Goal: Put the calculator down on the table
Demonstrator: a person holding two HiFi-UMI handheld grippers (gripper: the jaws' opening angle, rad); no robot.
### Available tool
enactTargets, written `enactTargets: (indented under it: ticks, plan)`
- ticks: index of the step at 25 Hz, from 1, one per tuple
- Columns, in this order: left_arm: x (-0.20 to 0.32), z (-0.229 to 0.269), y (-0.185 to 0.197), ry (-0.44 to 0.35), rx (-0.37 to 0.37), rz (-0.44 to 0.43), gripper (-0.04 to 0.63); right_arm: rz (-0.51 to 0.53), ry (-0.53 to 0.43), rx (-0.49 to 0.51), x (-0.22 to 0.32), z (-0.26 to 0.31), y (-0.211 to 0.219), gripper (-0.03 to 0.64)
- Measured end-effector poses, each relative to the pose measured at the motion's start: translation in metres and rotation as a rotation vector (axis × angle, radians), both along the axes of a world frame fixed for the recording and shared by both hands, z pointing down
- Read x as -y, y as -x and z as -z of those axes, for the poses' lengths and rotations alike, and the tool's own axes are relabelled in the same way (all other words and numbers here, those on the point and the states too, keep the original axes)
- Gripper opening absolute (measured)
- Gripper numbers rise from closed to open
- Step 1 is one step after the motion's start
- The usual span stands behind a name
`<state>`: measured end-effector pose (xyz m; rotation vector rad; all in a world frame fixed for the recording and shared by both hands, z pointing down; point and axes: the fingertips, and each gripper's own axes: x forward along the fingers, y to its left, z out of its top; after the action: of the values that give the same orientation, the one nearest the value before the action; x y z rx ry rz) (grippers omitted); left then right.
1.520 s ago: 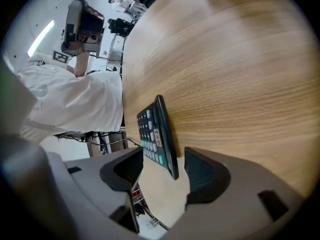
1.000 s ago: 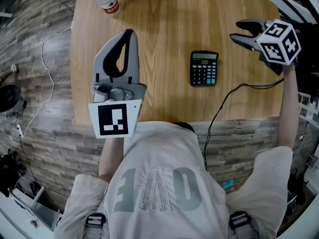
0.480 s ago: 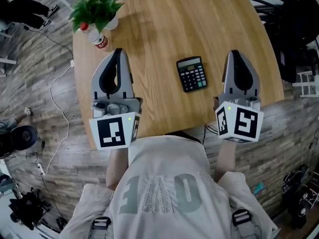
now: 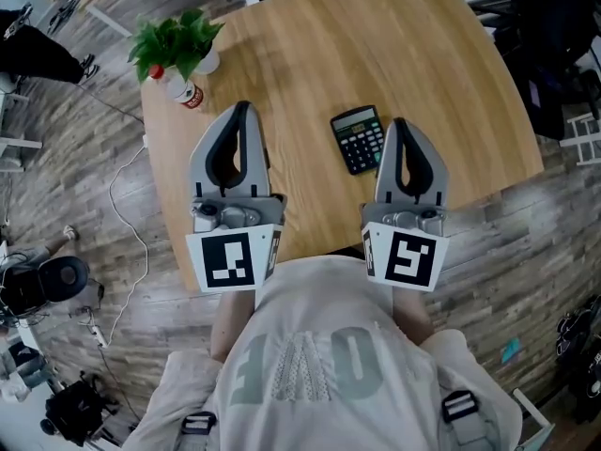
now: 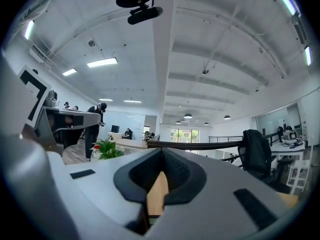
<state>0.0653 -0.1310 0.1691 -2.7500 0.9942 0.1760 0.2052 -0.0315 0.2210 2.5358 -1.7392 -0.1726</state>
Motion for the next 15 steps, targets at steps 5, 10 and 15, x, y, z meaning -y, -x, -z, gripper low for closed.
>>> enactTargets:
  ticks: [5, 10, 15]
  plan:
    - [0.0006, 0.0019, 0.0045, -0.005, -0.001, 0.011, 0.009, 0.005, -0.003, -0.006, 0.0006, 0.0006, 0.0011, 0.020]
    - [0.0055, -0.0003, 0.0058, 0.001, 0.006, 0.017, 0.009, 0.006, 0.001, -0.015, 0.0035, 0.0010, 0.0011, 0.020]
    - [0.0044, -0.0027, -0.0013, 0.005, 0.011, 0.003, 0.009, -0.001, 0.001, -0.010, 0.0030, -0.0001, -0.0040, 0.020]
